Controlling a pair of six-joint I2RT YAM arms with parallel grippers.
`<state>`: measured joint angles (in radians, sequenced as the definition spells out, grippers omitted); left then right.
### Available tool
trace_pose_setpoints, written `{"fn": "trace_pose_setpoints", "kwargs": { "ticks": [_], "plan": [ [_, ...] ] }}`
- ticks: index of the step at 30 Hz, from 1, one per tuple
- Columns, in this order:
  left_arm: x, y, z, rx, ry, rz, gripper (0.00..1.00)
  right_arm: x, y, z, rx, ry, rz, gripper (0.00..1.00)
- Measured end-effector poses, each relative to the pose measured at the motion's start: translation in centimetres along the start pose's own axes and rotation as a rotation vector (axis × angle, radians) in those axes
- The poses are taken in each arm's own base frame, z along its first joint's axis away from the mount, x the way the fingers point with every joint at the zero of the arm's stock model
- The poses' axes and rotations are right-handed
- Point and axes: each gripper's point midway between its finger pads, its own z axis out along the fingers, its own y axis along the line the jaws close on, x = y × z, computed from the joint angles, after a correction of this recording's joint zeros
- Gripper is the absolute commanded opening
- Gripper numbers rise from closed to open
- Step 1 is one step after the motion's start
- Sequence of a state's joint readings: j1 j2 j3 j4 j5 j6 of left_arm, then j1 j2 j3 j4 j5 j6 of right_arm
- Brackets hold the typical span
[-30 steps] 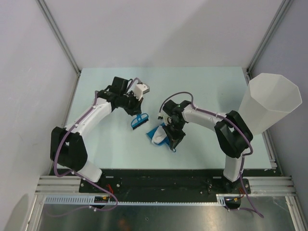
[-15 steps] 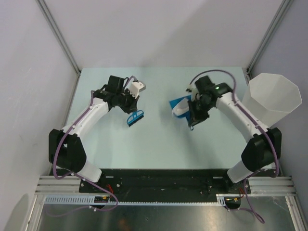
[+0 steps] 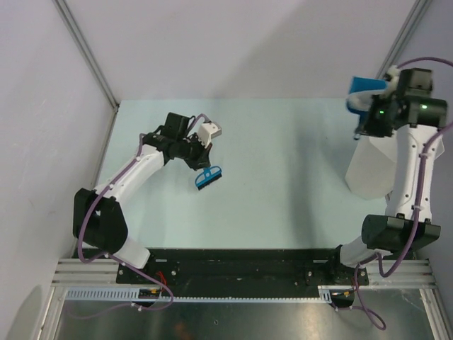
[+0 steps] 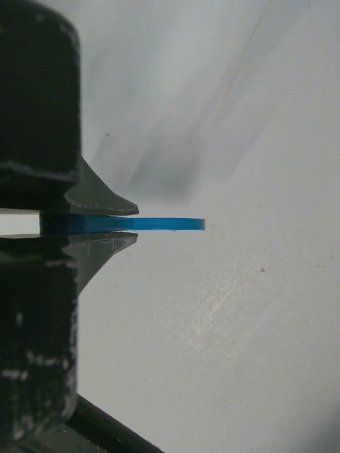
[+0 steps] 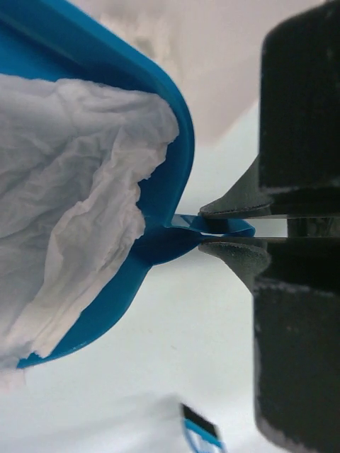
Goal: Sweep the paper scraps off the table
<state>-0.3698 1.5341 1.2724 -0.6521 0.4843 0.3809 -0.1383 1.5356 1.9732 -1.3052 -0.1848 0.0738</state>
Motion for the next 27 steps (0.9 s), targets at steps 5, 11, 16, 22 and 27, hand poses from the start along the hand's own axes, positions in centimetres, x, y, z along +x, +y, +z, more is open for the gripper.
{"fn": "trace_pose_setpoints", "kwargs": {
  "ticks": [5, 11, 16, 22, 27],
  "plan": [
    [-0.3, -1.3, 0.5, 0.036, 0.000, 0.022, 0.00, -1.1, -7.8, -2.9, 0.251, -0.080, 0.127, 0.00],
    [-0.5, -1.7, 0.6, 0.048, -0.006, 0.030, 0.00, -0.3, -13.6, -6.0, 0.615, -0.078, 0.091, 0.00],
    [-0.6, -1.8, 0.6, 0.051, -0.008, 0.031, 0.00, 1.0, -15.9, -8.2, 0.863, -0.016, -0.089, 0.00],
    [-0.7, -2.1, 0.7, 0.068, -0.015, 0.031, 0.00, 2.6, -15.6, -7.9, 0.998, 0.127, -0.508, 0.00],
    [-0.7, -2.1, 0.7, 0.069, -0.016, 0.031, 0.00, 1.9, -15.5, -8.4, 1.091, 0.185, -0.742, 0.00]
  ]
}}
